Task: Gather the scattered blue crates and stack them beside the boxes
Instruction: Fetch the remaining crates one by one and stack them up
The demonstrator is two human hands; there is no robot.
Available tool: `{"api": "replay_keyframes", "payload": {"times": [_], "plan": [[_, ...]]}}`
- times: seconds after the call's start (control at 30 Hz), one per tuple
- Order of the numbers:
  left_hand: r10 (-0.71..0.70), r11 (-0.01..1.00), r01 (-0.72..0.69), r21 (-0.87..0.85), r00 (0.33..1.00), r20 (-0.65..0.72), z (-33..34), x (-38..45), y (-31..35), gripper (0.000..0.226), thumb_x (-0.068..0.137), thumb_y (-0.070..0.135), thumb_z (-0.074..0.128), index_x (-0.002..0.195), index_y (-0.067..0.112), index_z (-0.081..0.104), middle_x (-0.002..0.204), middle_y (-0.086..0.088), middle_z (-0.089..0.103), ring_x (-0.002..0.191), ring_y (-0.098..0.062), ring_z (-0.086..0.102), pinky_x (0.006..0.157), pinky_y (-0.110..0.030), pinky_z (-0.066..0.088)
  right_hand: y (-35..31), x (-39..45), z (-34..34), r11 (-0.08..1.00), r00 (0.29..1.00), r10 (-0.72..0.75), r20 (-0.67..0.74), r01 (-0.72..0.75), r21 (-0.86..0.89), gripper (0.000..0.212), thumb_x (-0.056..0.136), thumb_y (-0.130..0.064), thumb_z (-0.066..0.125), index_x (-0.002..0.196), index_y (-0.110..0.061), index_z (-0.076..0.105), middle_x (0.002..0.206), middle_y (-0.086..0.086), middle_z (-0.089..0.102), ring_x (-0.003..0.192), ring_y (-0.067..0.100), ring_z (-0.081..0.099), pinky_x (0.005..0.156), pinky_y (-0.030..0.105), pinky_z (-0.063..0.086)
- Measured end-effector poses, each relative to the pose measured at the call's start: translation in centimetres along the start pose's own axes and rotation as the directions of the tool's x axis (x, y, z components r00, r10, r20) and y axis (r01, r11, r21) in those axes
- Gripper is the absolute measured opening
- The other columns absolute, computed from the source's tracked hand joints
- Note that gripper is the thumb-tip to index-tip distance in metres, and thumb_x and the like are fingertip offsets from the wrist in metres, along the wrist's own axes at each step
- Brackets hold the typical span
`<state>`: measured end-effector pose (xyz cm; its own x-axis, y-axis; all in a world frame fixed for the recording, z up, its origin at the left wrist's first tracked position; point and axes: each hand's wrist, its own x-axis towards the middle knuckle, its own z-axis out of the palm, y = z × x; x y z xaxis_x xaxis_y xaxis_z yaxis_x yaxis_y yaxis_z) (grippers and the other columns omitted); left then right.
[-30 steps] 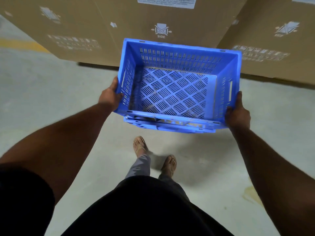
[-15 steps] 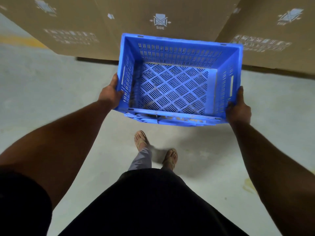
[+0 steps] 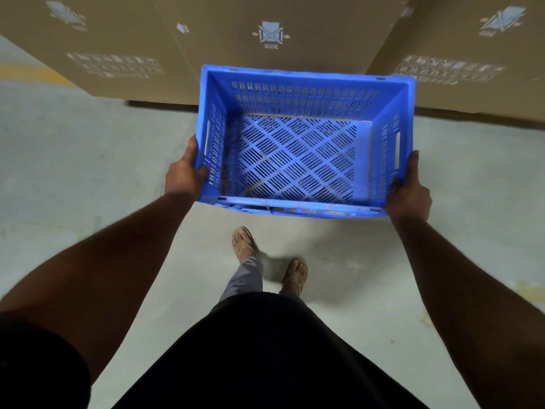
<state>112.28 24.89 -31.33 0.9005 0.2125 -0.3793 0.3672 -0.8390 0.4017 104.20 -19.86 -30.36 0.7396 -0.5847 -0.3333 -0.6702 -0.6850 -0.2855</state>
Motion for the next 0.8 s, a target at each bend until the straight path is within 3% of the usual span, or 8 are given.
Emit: {"api": "replay_keyframes", "payload": {"times": [0.3,0.57,0.7,0.8], "plan": [[0.028,0.998,-0.024,0.052,0.997,-0.073,0.2,0.2,0.7,0.075,0.095,0.027,0.060,0.158,0.038,0.021,0.114,-0.032,0.064,0.100,-0.051,0.062,0.087,-0.047,0.050,0.2,0.4,0.6,1.000,0.999,-0.016,-0.035,0.015,-0.014,0.070,0.102,-0.022,0.044,0.162,-0.036,0.010,0.101,0.037,0.066,0.095,0.053,0.062,0.086,0.051,0.048],[0.033,0.998,-0.031,0.058,0.999,-0.029,0.4,-0.5,0.9,0.073,0.098,0.023,0.054,0.160,0.030,0.016,0.110,-0.034,0.063,0.095,-0.053,0.061,0.081,-0.047,0.049,0.5,0.7,0.8,1.000,0.999,-0.017,-0.028,0.017,-0.006,0.071,0.103,-0.022,0.043,0.162,-0.036,0.008,0.105,0.035,0.066,0.098,0.052,0.062,0.087,0.049,0.048],[-0.077,0.996,0.078,-0.051,0.997,0.012,0.4,-2.4,1.4,0.062,0.097,0.024,0.056,0.151,0.009,0.029,0.129,-0.031,0.059,0.114,-0.050,0.057,0.091,-0.047,0.046,1.1,0.6,0.9,0.995,0.995,-0.099,0.004,0.099,0.034,0.073,0.099,-0.034,0.041,0.163,-0.021,0.010,0.130,0.032,0.057,0.112,0.052,0.057,0.095,0.050,0.045],[-0.063,0.983,0.046,-0.179,0.994,-0.087,0.2,-5.5,1.5,0.058,0.096,0.024,0.059,0.144,-0.001,0.040,0.139,-0.026,0.054,0.126,-0.042,0.053,0.101,-0.043,0.042,1.3,-0.9,1.1,0.978,0.980,-0.197,-0.040,0.194,-0.074,0.084,0.090,-0.049,0.033,0.157,0.001,0.026,0.149,0.035,0.039,0.128,0.055,0.044,0.111,0.056,0.035]]}}
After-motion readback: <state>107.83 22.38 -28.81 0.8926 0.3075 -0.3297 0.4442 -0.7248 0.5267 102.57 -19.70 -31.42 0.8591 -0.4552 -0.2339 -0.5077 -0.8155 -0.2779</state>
